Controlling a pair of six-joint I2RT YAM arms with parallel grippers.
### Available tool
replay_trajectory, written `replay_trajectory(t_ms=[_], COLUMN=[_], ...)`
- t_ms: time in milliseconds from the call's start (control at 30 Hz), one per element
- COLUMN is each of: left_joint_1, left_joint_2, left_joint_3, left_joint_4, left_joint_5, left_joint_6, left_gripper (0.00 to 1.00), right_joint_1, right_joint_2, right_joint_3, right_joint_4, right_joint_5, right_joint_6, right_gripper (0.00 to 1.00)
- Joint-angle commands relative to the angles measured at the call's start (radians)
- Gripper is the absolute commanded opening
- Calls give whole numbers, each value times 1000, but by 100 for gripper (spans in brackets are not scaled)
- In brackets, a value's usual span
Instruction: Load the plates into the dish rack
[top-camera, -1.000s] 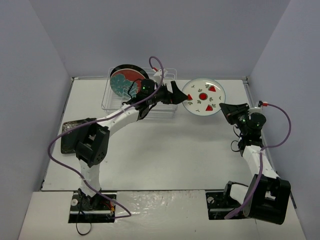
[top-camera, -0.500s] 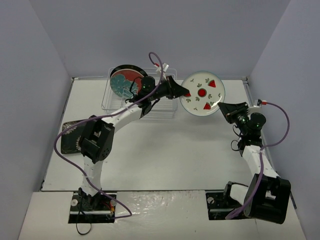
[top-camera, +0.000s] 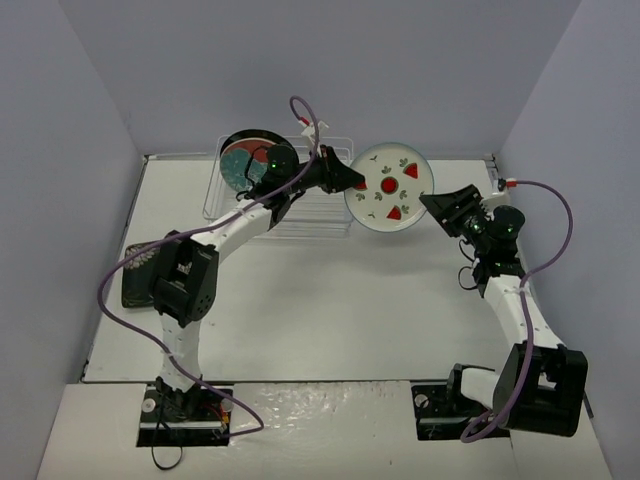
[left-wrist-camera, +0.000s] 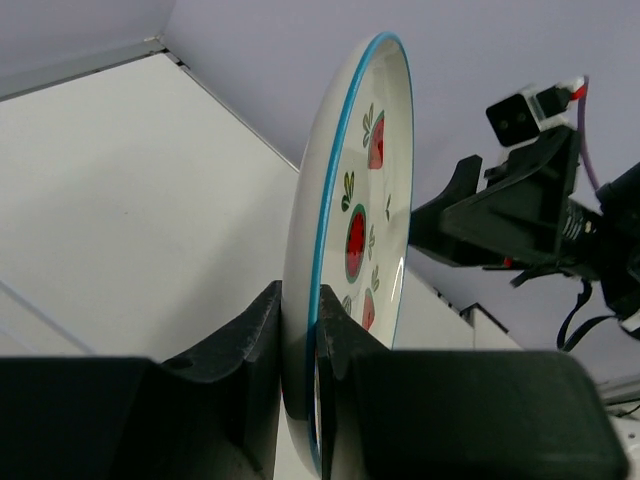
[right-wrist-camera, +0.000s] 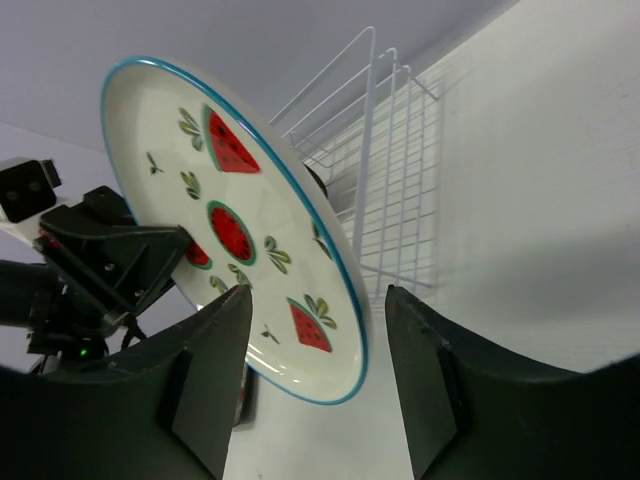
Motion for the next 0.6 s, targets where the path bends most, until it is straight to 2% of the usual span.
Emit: replay_trajectory(t_ms=[0,67,200,300,433,567], left_joint_1=[71,107,162,194,244,348], left_joint_2=[-163,-202,-279,-326,-419,-474], left_joint_3=[33,26,14,18,-1,-73], left_joint_4=[80,42,-18,-91,-275,-299], left_joint_5=[101,105,106,104,147,294], left_joint_6=[102,167,297,415,762,1013], left_gripper=[0,0,0,0,0,0], right_joint_1=[43,54,59,59,53,49], right_joint_2=[22,33,35,31,39,51], right_joint_3=[92,109,130,141,180,194], right_joint_4=[69,61,42,17,-76,-117], right_joint_5=[-24,-26,-22,6,42,63], right_joint_6=[-73,-88,-113,-137,-201,-235], right_gripper=[67,77,84,84,85,85])
